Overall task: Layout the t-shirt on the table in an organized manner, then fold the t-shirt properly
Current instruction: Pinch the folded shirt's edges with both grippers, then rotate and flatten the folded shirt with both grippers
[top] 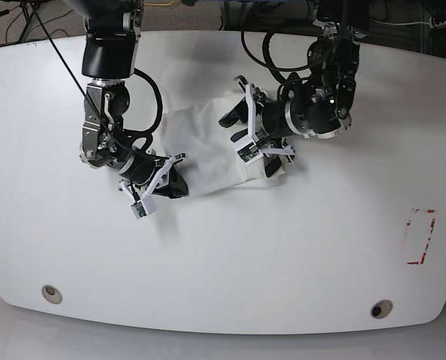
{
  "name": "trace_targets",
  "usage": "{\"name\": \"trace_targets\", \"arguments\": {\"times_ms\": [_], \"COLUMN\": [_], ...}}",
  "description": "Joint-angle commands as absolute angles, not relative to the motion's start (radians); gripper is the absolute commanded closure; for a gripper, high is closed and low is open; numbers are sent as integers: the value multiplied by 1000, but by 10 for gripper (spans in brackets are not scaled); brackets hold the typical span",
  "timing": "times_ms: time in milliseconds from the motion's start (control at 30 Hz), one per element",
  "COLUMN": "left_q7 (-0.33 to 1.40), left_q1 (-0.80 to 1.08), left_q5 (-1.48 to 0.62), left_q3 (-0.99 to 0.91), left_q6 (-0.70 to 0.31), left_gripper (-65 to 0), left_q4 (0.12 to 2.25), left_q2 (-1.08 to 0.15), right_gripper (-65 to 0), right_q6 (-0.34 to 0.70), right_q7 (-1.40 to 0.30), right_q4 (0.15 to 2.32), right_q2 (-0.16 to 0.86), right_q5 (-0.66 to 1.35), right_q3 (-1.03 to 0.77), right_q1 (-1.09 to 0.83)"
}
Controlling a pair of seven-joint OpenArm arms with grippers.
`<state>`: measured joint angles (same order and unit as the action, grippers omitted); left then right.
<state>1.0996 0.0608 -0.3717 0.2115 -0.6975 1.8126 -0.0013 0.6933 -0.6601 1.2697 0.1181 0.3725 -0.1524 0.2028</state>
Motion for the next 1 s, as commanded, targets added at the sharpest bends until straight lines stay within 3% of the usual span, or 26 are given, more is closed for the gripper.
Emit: {"name": "trace_targets", "arguments": {"times_ms": [0,400,600,967], "left_q7": [1079,1078,1078,1078], "left_q1": [44,-8,-36,-165], "left_q5": [-364,-363,-366,-358], "left_q3": [209,203,206,229], "left_q6": [-698,-698,-698,-698], "left_gripper": [-204,-204,-204,-206], "left_q4": [1776,1623,1626,1561], "left_q2": [-2,-114,-194,-203], "right_gripper": [-71,-67,-67,-67], "right_q6": [698,698,698,698], "right_q7": [-604,-461,-461,-463], "right_q4": [1230,1148,1228,1420], "right_q2": [136,216,242,237], "right_q5": [392,397,401,398], "right_q3": [-119,-53,-56,-125], "right_q1": [234,160,71,-130]}}
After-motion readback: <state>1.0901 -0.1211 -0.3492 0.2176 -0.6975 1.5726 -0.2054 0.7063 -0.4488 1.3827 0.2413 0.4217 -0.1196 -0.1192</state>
